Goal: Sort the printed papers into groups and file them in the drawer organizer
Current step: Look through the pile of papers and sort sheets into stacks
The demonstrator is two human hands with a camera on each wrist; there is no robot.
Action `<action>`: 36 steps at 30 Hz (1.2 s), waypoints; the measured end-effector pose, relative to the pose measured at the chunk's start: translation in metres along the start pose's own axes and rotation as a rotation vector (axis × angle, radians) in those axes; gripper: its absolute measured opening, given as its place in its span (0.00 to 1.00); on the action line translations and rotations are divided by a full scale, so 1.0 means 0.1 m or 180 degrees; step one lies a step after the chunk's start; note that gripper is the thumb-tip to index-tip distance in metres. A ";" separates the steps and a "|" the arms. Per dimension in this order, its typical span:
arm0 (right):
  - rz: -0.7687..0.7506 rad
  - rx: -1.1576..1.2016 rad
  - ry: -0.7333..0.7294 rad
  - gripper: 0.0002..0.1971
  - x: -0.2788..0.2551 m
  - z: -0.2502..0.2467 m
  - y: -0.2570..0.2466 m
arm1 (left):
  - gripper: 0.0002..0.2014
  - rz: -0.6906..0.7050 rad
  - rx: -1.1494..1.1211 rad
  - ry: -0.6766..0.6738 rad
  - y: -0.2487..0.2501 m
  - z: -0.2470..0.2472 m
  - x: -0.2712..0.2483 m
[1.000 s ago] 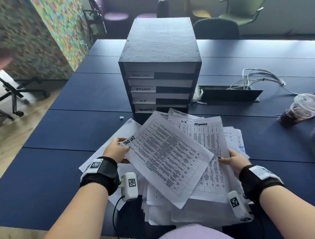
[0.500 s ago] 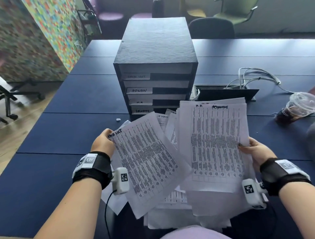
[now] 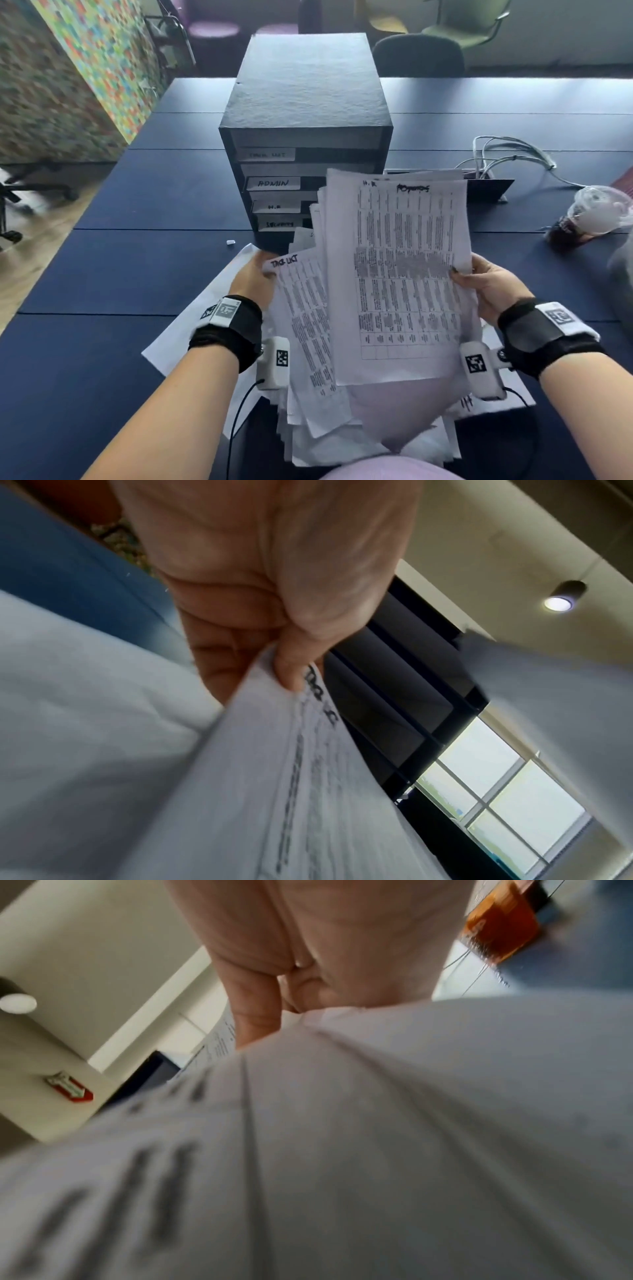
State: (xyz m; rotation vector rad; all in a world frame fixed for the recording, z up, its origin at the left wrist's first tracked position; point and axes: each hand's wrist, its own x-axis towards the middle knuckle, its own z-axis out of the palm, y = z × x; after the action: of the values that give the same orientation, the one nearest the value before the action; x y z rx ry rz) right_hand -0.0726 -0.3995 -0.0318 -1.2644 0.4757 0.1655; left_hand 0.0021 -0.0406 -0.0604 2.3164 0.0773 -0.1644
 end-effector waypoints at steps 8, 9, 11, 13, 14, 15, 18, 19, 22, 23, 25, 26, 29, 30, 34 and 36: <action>0.0411 -0.0957 0.0598 0.16 0.13 -0.02 0.61 | 0.20 -0.0944 0.0174 0.0208 -0.48 -0.03 0.10; 0.0443 -0.1082 0.0645 0.18 0.13 -0.03 0.66 | 0.22 -0.1124 0.0513 0.0344 -0.59 -0.11 0.11; 0.0482 -0.1255 0.0645 0.19 0.14 -0.05 0.72 | 0.26 -0.1459 0.0884 0.0512 -0.80 -0.25 0.10; 0.0483 -0.1307 0.0636 0.18 0.14 -0.05 0.73 | 0.28 -0.1708 0.0910 0.0562 -0.95 -0.36 0.07; 0.0487 -0.1334 0.0627 0.17 0.14 -0.04 0.72 | 0.30 -0.1771 0.0994 0.0552 -1.00 -0.39 0.04; 0.0483 -0.1377 0.0622 0.16 0.14 -0.03 0.72 | 0.31 -0.1813 0.1125 0.0503 -1.02 -0.41 0.01; 0.0482 -0.1462 0.0637 0.16 0.14 -0.03 0.72 | 0.34 -0.1818 0.1287 0.0291 -1.04 -0.44 -0.01; 0.0490 -0.1471 0.0654 0.15 0.15 -0.04 0.73 | 0.34 -0.1837 0.1288 0.0205 -1.05 -0.46 0.00; 0.0463 -0.1563 0.0655 0.14 0.14 -0.04 0.76 | 0.24 -0.1897 0.1227 -0.0051 -1.07 -0.54 0.01; 0.0452 -0.1565 0.0664 0.14 0.14 -0.04 0.76 | 0.19 -0.1874 0.1180 -0.0179 -1.07 -0.56 0.01; 0.0440 -0.1559 0.0681 0.14 0.15 -0.06 0.77 | 0.10 -0.1785 0.1043 -0.0346 -1.04 -0.61 0.03; 0.0438 -0.1563 0.0683 0.14 0.14 -0.06 0.78 | 0.09 -0.1726 0.0989 -0.0333 -1.02 -0.63 0.03; 0.0409 -0.1537 0.0688 0.14 0.14 -0.05 0.79 | 0.06 -0.1390 0.0643 -0.0035 -0.89 -0.71 0.05; 0.0396 -0.1528 0.0687 0.14 0.13 -0.05 0.78 | 0.03 -0.1247 0.0592 0.0104 -0.79 -0.76 0.05; 0.0347 -0.1466 0.0657 0.13 0.12 -0.05 0.78 | 0.08 -0.0534 0.0933 0.0898 -0.18 -1.01 0.05; 0.0330 -0.1444 0.0657 0.13 0.11 -0.04 0.77 | 0.05 0.0016 0.1000 0.1357 0.15 -1.16 -0.02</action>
State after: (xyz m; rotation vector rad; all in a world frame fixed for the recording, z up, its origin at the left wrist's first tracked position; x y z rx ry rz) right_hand -0.0928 -0.3812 -0.1051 -1.7114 0.7085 0.2404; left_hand 0.0125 0.0337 0.0292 2.6288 0.2767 0.3467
